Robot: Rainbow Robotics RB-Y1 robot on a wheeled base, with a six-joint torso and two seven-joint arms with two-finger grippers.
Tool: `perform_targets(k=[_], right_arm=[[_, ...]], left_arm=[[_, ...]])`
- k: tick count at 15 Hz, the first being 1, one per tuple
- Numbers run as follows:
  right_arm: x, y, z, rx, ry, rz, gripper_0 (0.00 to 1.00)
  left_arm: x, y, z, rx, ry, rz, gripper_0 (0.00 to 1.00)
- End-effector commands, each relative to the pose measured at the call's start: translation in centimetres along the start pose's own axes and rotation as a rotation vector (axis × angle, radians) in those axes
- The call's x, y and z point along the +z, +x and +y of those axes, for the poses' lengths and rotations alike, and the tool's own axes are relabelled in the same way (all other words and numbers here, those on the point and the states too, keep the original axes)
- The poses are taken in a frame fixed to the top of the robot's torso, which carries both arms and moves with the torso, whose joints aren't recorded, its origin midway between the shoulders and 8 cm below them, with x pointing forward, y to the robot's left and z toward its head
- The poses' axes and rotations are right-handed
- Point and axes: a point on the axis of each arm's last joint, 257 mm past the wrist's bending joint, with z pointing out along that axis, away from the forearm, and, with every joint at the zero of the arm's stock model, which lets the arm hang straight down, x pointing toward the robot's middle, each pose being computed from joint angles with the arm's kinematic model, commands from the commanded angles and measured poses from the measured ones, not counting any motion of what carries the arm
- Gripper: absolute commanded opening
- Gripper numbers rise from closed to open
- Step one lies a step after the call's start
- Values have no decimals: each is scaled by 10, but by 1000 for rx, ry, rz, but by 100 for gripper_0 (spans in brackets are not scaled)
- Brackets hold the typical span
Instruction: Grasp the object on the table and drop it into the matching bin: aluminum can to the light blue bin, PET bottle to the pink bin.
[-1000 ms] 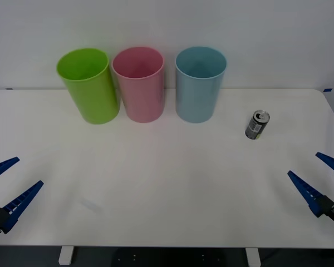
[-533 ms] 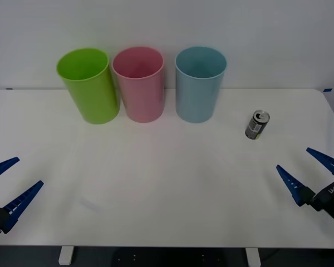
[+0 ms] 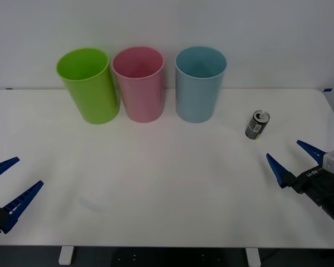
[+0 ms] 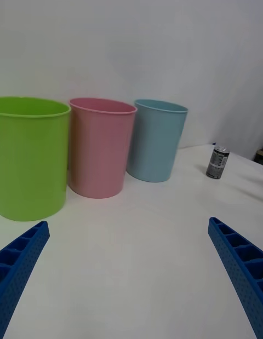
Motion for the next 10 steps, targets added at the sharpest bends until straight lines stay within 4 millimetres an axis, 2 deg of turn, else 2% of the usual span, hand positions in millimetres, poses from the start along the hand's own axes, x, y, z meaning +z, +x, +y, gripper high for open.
perform_targets(k=[1,10], right_arm=[[19,9,-4,28,38,17,100],[62,21,-13,42,101,40,100]], left_arm=[[0,0,0,0,0,0,100],[0,0,0,0,0,0,100]])
